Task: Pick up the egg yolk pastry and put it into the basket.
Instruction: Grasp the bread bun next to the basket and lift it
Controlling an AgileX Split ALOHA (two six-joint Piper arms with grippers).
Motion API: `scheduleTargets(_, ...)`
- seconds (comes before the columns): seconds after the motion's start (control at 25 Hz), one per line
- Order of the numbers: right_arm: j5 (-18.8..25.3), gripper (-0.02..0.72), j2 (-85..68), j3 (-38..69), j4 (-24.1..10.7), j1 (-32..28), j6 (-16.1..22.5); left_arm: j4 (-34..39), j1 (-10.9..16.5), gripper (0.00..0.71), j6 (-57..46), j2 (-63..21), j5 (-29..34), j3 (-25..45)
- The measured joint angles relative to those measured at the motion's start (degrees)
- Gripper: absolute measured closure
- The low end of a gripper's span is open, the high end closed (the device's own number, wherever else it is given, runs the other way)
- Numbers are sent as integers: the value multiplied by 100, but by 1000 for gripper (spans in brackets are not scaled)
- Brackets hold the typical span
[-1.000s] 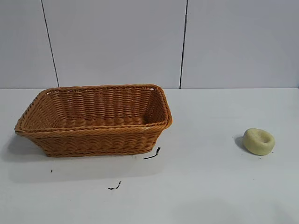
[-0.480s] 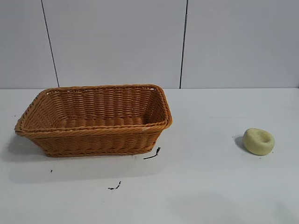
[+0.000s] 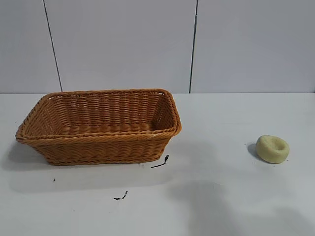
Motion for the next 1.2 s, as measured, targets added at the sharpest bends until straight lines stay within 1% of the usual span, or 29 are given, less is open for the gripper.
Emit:
scheduleTargets(0.12,-310,20,1211,-605,0,0,0,0,0,14,0,0,0,0)
scheduleTargets(0.24,-456,20,2287,-1328,0,0,0,0,0,14,0,0,0,0)
scheduleTargets(0.44,-495,20,3887,-2542,0,0,0,0,0,14,0,0,0,0)
scheduleTargets(0.68,-507,20,5186,-3518,0,0,0,0,0,14,0,0,0,0)
scheduleTargets(0.8,-512,20,5614,-3729,32,0,0,0,0,14,0,0,0,0)
scheduleTargets(1.04,-508,20,6224,-3744,32,0,0,0,0,14,0,0,0,0)
scheduleTargets(1.2,-679,20,6444,-3744,32,0,0,0,0,14,0,0,0,0)
